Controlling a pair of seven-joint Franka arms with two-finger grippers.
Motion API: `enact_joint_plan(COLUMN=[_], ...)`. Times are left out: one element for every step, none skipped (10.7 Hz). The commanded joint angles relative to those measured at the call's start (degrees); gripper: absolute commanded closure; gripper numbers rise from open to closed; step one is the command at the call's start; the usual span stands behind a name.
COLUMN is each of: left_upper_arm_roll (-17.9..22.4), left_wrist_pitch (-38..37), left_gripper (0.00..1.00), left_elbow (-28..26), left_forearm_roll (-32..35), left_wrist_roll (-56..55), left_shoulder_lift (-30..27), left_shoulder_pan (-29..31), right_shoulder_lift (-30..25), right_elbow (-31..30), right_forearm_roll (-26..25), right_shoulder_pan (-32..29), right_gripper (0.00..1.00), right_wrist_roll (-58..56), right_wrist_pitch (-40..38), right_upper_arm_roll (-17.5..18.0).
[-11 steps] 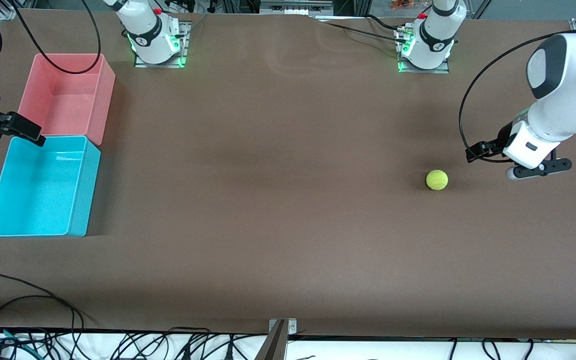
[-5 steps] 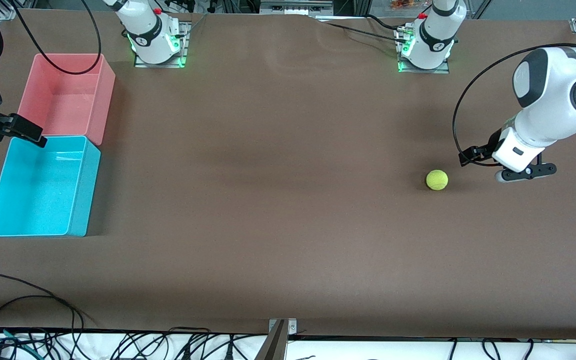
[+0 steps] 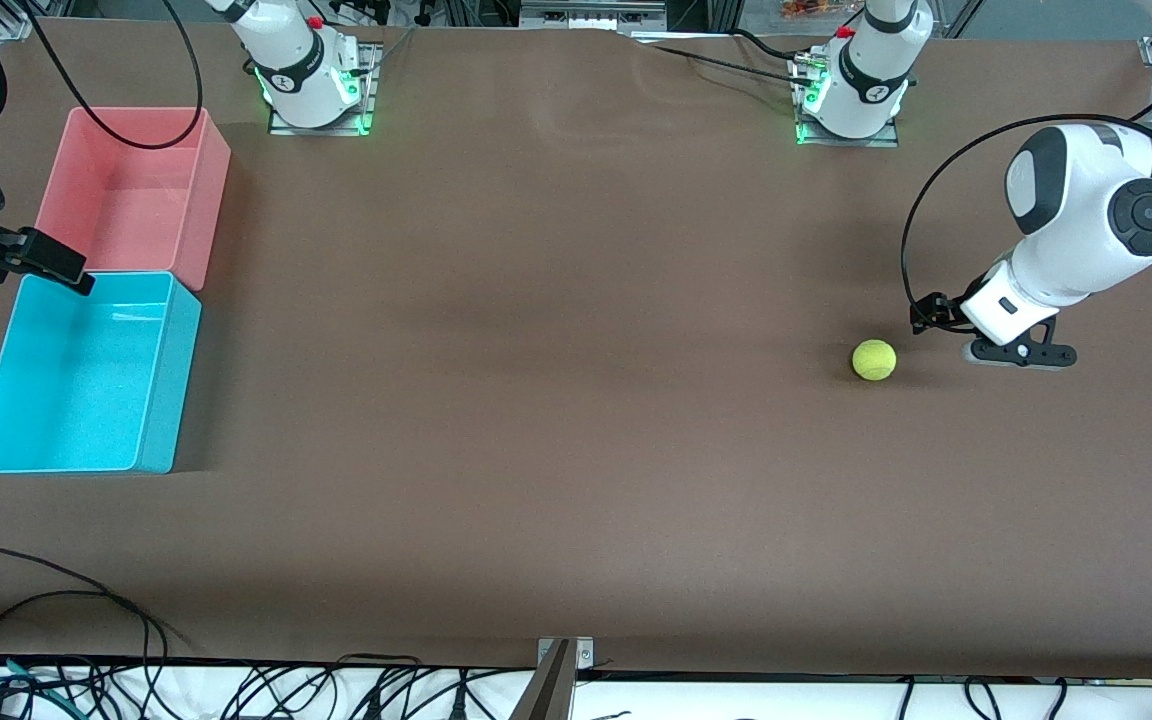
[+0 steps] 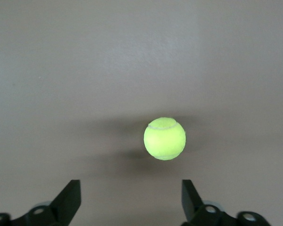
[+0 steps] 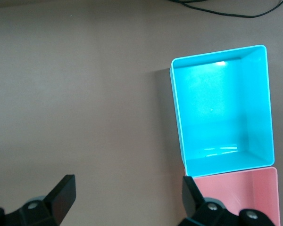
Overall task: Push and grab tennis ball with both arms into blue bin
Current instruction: 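Move the left gripper down beside the tennis ball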
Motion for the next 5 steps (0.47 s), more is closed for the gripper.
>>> enact_joint_plan(left_upper_arm_roll=[-0.2,-0.2,-0.2,-0.2,-0.2], left_wrist_pitch=[2.0,2.8,3.0,3.9,4.5], left_gripper=[0.21,0.22,0.23,0.29,0.42], left_elbow=[-1.5,-1.7,-2.2,-2.8,-3.3], left_forearm_roll=[-0.2,-0.2,-0.2,-0.3,-0.4], left_wrist_roll=[12.3,14.7,18.1,23.9,31.2], left_shoulder_lift=[1.0,1.4,1.8,2.1,2.1], left_shoulder_pan=[0.3,0.3,0.4,0.5,1.5], right_shoulder_lift=[0.8,0.8,0.9,1.0,1.0], right_elbow=[1.6,1.6,1.7,1.6,1.6], right_forearm_roll=[0.5,0.5,0.5,0.5,0.5], right_shoulder_pan=[-0.3,-0.3,-0.3,-0.3,-0.3], right_gripper=[0.0,0.0,0.0,0.0,0.0], right_wrist_roll=[-0.3,-0.4,-0.4,-0.4,-0.4], right_wrist_pitch=[-0.7,-0.7,-0.7,-0.7,-0.7], right_upper_arm_roll=[0.1,0.1,0.2,0.1,0.1])
